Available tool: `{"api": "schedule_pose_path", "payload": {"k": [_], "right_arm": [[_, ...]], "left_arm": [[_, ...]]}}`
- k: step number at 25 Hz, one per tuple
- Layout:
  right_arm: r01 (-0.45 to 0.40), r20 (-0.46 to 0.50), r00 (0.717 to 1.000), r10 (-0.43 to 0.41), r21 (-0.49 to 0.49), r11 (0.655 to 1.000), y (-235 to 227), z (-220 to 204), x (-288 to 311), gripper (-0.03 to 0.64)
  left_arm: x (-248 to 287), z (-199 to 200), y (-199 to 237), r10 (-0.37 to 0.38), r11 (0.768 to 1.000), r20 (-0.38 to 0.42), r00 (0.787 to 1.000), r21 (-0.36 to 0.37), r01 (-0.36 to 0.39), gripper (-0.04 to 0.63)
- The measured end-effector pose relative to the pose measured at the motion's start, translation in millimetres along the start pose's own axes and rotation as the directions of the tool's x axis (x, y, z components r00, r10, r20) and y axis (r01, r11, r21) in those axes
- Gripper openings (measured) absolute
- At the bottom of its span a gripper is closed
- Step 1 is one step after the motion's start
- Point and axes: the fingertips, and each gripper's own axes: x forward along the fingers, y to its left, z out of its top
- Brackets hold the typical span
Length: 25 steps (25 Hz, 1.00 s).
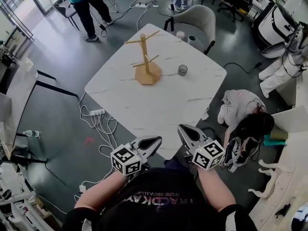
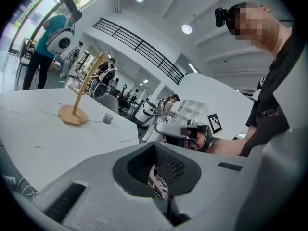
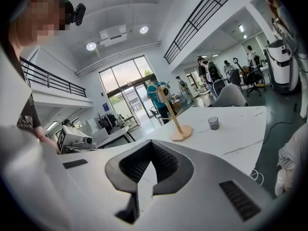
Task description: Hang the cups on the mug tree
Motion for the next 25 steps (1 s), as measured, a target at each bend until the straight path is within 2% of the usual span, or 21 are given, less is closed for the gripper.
{"api": "schedule_pose_path", "payload": {"k": [13,25], "right_arm": [[0.042,-0.003,0.999,-0.042,-0.025,0.999,-78.4,25.1,19.6,0.009],[0.047,-0.061,0.997,-0.051,-0.066,0.997,-151.3,42.1,50.2,0.009]], "left_arm": [[34.6,10.0,19.1,0.048,0.998,-0.014,0.999,-0.029,-0.049,-0.003],[68.9,18.2,38.9,0.114,0.990,-0.005,0.993,-0.077,-0.114,-0.003]]}}
